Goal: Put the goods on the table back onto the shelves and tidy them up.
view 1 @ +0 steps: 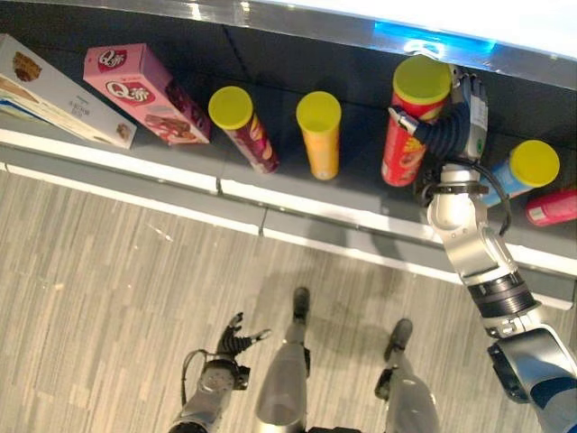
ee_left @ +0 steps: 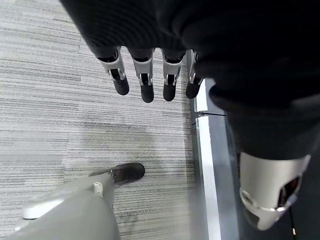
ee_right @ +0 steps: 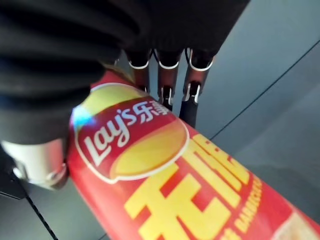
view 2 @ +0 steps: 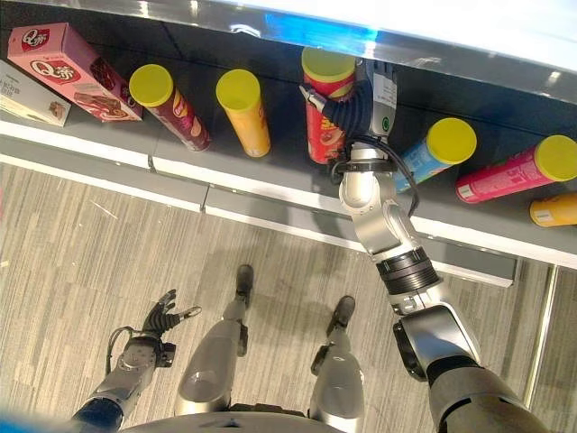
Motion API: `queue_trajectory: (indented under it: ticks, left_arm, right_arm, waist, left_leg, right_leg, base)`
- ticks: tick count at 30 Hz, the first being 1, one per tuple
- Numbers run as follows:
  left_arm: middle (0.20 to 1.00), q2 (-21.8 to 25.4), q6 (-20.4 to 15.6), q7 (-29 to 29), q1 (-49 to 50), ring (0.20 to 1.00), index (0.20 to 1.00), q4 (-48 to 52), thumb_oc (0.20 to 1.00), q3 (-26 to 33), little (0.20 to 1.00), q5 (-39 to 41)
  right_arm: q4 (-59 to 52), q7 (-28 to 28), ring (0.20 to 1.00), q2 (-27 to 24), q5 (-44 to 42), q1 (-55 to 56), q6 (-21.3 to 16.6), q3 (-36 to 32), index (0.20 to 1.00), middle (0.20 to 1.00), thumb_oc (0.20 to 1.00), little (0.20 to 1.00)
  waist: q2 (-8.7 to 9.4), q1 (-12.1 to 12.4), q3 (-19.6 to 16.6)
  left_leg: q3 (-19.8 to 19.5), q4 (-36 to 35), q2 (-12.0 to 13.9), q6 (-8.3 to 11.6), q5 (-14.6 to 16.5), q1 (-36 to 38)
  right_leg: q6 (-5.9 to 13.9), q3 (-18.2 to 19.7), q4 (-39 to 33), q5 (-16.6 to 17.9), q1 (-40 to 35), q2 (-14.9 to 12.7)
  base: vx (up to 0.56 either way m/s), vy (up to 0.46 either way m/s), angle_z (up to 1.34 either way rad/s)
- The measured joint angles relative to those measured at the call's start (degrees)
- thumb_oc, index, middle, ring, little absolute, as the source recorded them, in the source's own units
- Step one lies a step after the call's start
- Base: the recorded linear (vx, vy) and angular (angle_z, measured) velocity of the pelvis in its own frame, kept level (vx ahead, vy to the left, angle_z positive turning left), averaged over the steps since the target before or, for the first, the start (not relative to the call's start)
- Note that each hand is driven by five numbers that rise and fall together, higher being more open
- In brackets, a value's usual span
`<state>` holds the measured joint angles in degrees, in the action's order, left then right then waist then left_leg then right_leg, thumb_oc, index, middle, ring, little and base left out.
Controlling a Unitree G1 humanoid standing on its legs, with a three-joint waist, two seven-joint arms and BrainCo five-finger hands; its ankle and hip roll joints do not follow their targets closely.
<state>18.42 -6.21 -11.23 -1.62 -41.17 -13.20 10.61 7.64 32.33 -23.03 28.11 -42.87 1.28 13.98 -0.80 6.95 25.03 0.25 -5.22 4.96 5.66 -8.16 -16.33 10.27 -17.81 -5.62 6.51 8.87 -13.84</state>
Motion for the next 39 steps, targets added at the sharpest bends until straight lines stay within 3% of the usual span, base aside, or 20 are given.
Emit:
queue_trajectory:
  ticks: [16,22,37,39]
  left_arm:
    - [1.000,-0.3,-0.1,-1.5,-1.0,1.000,1.000,0.4,1.000,0.0,1.000,0.6]
    - [1.000,-0.4,-0.7,-1.4,-1.3,1.000,1.000,0.5,1.000,-1.1,1.000,2.8]
    - [1.000,-0.4,-0.7,-1.4,-2.6,1.000,1.000,1.6,1.000,-1.1,1.000,2.8]
    - [1.000,-0.3,-0.7,-1.4,-4.6,1.000,1.000,-2.0,1.000,-1.1,1.000,2.8]
  right_arm:
    - [1.7,1.3,0.200,0.9,-0.1,-0.6,0.6,0.3,0.200,0.200,0.200,0.200]
    - [4.6,2.8,0.200,0.3,-1.7,-2.5,1.6,-0.6,0.200,0.200,0.200,0.200]
    - [4.5,5.6,0.200,-0.8,-1.6,-5.0,1.8,-2.5,0.200,0.200,0.200,0.200]
    - [4.5,6.0,0.200,-0.9,-1.6,-5.0,1.8,-2.4,0.200,0.200,0.200,0.200]
  waist:
    - [-0.31,0.8,0.2]
    - [-3.07,1.2,2.9]
    - [-4.22,1.3,4.5]
    - [-4.21,1.1,4.5]
  left_leg:
    - [0.2,0.0,0.0,-0.07,-0.1,-0.7]
    - [-0.8,1.7,-0.2,-0.19,-0.1,-4.1]
    - [-1.3,3.4,-0.6,-0.17,-0.1,-7.6]
    - [-1.2,3.4,-0.6,-0.17,-0.1,-7.7]
  right_leg:
    - [-0.08,0.3,0.0,0.1,1.0,0.0]
    - [-0.28,-0.2,0.0,0.5,3.1,0.0]
    - [-0.21,-0.6,0.0,0.8,5.4,-0.5]
    - [-0.23,-0.4,0.0,0.8,5.6,-0.5]
  base:
    - [-0.01,0.002,0.00]
    - [-0.04,0.008,0.06]
    - [-0.01,0.000,0.02]
    - [0.00,0.016,-0.01]
